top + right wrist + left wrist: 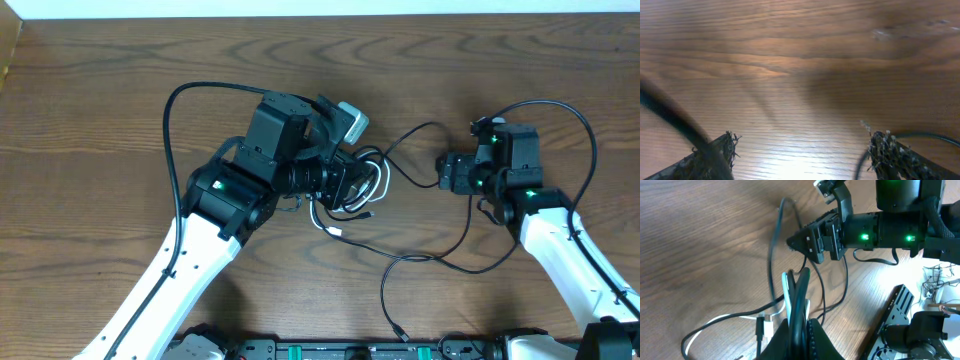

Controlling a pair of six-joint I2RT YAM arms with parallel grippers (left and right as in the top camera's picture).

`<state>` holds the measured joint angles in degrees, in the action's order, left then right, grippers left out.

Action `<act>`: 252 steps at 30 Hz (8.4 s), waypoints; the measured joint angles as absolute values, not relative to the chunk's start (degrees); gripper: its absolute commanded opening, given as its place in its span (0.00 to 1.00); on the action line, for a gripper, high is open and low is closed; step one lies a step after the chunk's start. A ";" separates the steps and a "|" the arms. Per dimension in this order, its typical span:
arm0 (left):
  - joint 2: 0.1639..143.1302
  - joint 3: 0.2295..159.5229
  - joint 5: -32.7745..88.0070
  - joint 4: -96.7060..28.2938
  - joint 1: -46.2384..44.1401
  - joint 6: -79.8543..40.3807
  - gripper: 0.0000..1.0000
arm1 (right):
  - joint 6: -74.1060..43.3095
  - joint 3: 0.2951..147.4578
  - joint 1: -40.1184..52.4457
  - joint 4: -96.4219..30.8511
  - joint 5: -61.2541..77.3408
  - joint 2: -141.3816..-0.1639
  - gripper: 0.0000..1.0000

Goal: Untangle cables

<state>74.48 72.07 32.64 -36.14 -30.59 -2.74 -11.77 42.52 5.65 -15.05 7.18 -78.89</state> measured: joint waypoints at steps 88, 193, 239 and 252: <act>74.46 72.07 33.80 -46.30 -30.59 28.49 0.90 | 23.86 42.44 19.51 10.94 52.45 -78.89 0.01; 76.58 72.10 29.47 -34.92 -30.59 -3.22 0.91 | -19.16 42.41 7.66 19.99 63.99 -78.91 0.01; 76.73 72.10 34.61 -30.79 -30.59 -18.20 0.92 | -41.67 42.37 7.66 30.30 63.72 -78.91 0.01; 76.73 72.10 32.47 -29.21 -30.59 -18.22 0.92 | -41.69 42.37 8.56 30.98 64.53 -78.91 0.01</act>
<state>76.73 72.10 32.47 -29.21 -30.59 -18.22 -41.69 42.37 8.56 30.98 64.53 -78.91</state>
